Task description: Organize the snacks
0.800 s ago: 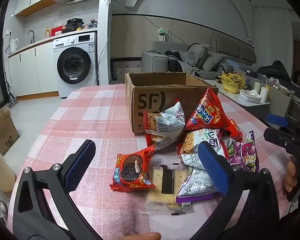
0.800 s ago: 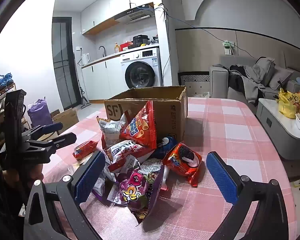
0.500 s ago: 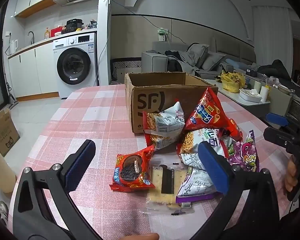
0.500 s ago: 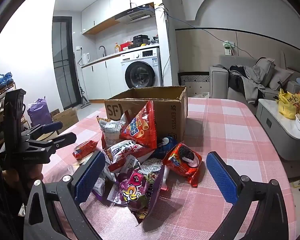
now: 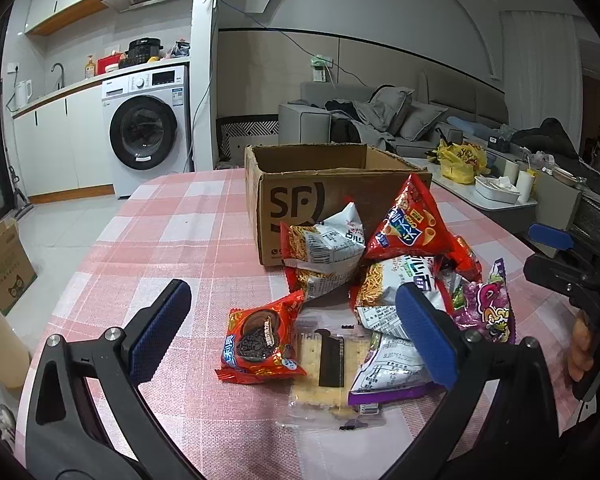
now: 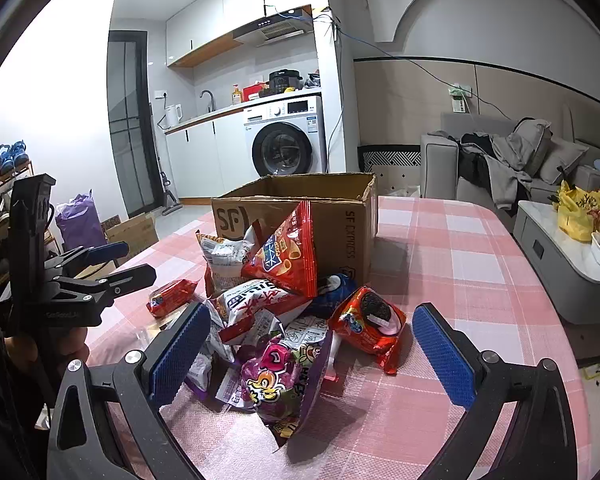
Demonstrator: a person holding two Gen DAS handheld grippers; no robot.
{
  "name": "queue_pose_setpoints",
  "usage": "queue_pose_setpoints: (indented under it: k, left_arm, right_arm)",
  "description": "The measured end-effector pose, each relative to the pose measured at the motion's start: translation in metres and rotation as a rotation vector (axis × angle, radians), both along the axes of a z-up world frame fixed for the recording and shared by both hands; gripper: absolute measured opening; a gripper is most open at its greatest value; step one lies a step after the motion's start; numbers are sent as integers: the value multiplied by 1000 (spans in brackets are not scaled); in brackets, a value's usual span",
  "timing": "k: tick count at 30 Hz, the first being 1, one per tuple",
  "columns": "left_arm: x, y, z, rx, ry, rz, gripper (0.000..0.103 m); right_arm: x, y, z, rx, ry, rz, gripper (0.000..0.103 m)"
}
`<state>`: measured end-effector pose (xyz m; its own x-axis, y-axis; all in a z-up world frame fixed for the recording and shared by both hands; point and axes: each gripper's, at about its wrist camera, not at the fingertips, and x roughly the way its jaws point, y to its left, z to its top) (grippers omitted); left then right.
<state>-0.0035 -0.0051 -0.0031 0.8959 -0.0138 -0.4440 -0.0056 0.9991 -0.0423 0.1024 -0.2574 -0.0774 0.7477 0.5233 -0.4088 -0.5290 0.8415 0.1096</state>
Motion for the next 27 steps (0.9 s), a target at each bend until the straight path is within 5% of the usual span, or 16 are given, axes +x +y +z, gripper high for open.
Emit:
queue_pose_setpoints:
  k: [27]
  left_arm:
    - [3, 2, 2, 3, 9, -15, 102]
  right_arm:
    - [0, 3, -1, -8, 1, -5, 103]
